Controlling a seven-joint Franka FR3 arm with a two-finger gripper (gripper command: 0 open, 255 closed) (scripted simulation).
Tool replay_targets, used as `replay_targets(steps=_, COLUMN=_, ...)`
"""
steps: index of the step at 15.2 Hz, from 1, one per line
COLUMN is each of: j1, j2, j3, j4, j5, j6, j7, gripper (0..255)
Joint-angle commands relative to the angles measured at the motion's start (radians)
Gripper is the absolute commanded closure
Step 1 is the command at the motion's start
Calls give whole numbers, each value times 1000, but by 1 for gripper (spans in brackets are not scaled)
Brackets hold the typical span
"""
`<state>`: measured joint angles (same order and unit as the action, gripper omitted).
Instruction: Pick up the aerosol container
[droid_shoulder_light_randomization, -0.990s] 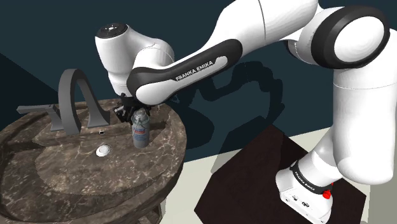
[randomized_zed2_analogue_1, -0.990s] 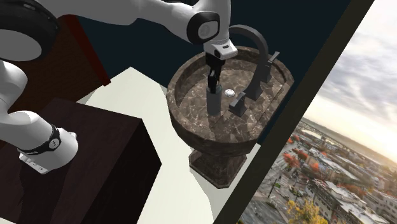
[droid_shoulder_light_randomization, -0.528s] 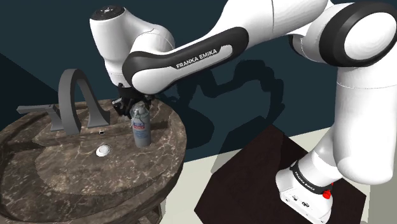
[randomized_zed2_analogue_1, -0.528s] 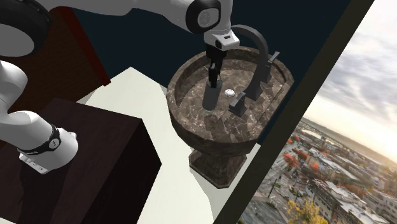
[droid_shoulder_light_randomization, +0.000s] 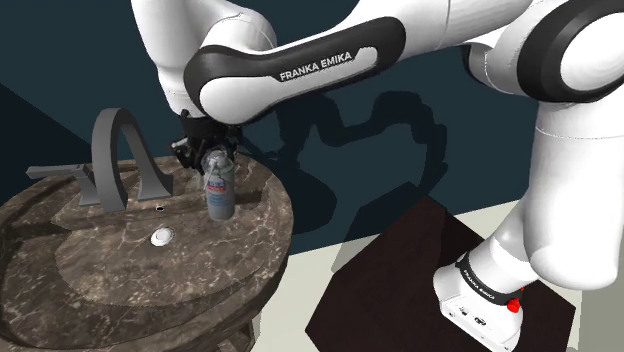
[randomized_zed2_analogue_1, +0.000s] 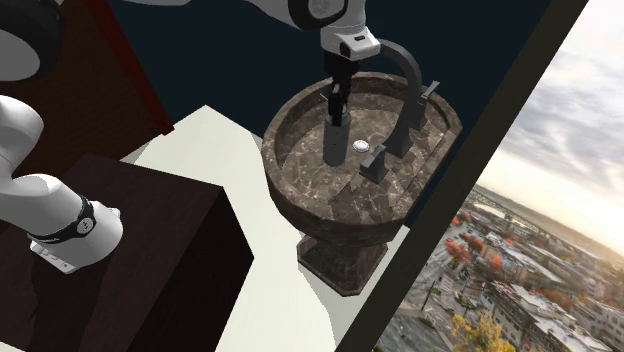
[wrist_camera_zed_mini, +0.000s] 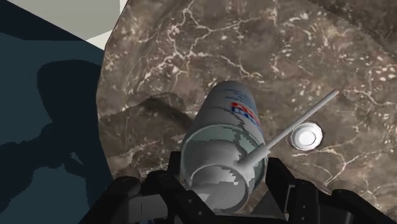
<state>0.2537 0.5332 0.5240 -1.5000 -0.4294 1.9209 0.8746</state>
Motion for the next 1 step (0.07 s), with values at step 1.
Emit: replay_targets(steps=1, j1=0, j2=-2, j3=1, j4=4, j5=2, j6=-6, j7=-1, gripper=255)
